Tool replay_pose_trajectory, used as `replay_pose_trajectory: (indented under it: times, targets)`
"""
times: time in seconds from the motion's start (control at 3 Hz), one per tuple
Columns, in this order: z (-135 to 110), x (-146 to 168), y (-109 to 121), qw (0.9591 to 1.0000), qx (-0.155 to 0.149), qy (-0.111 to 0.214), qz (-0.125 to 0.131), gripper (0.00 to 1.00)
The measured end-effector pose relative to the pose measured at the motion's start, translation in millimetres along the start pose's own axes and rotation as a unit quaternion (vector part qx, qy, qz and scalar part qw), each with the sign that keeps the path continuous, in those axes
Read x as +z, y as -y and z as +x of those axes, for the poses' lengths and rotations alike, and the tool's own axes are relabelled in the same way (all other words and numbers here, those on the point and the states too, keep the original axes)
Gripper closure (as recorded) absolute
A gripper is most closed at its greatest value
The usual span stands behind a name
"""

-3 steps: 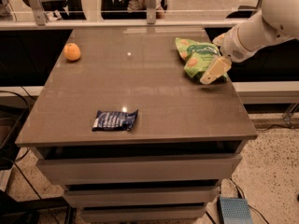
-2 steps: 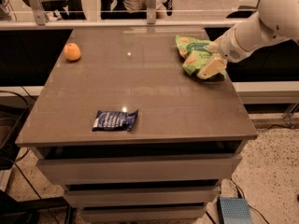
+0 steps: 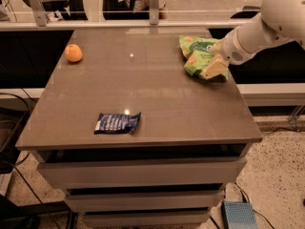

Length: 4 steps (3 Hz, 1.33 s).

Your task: Move green rice chip bag near orange

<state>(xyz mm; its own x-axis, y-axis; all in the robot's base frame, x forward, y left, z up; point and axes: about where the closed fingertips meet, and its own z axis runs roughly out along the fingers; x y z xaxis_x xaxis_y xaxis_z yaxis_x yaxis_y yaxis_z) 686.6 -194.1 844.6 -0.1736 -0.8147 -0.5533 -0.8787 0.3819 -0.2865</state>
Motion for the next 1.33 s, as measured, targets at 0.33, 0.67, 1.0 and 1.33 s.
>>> replay_pose_trajectory:
  times: [0.33, 0.67, 1.0, 1.33]
  targets:
    - [-0.2, -0.1, 0.0, 1.0000, 0.000, 0.000, 0.000, 1.00]
    - [-70.2, -24.3, 0.6, 0.9976, -0.035, 0.060, 0.000, 1.00]
    - [-171.0, -72.5, -1.3, 0.9848, -0.090, 0.148, 0.008, 1.00]
    - [-171.1, -72.4, -1.4, 0.9848, -0.090, 0.148, 0.008, 1.00]
